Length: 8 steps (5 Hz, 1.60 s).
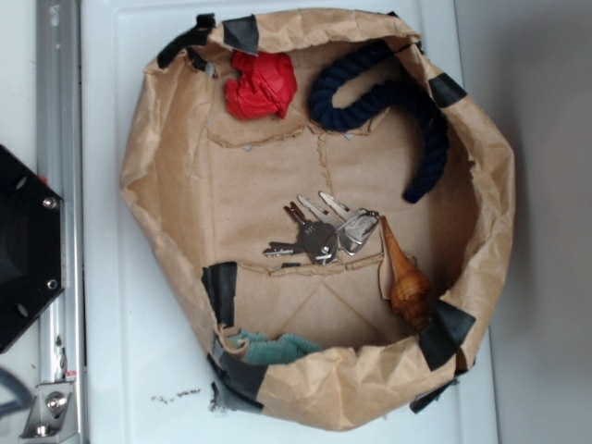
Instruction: Grab the silver keys.
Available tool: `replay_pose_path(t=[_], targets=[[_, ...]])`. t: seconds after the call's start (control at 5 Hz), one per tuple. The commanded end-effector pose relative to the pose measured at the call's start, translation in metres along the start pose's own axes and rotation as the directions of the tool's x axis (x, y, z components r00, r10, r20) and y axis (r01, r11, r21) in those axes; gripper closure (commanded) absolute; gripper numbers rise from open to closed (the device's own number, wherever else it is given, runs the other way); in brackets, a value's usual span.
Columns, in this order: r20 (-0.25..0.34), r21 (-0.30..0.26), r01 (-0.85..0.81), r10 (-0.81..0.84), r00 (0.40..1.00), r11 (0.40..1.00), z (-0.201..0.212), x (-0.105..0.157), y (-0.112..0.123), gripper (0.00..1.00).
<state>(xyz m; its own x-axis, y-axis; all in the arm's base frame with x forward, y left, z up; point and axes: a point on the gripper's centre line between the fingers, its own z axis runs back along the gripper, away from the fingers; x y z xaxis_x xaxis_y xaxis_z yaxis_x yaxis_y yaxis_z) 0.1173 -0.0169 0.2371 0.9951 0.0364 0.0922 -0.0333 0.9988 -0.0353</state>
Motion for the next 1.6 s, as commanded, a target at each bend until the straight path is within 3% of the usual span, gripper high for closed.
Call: replay_pose_path(t=[0.0, 0.2, 0.4, 0.6, 0.8, 1.0, 1.4], targets=[[0.000, 0.000, 0.000, 0.000, 1.000, 1.000, 0.000, 0.000, 0.000, 0.00], [0.083, 0.068, -0.001, -0.005, 0.997, 0.998, -0.035, 0.047, -0.004, 0.00], [0.137, 0.037, 0.071, -0.076, 0.988, 0.997, -0.053, 0.096, -0.001, 0.00], [0.191, 0.023, 0.106, -0.108, 0.976, 0.994, -0.067, 0.124, 0.001, 0.00], [0.183, -0.015, 0.043, -0.039, 0.982, 0.999, -0.086, 0.140, 0.015, 0.00], [0.146, -0.072, 0.013, -0.002, 0.989, 0.997, -0.110, 0.149, 0.014, 0.00], [0.017, -0.102, -0.057, 0.059, 0.998, 0.993, -0.169, 0.155, 0.020, 0.00]])
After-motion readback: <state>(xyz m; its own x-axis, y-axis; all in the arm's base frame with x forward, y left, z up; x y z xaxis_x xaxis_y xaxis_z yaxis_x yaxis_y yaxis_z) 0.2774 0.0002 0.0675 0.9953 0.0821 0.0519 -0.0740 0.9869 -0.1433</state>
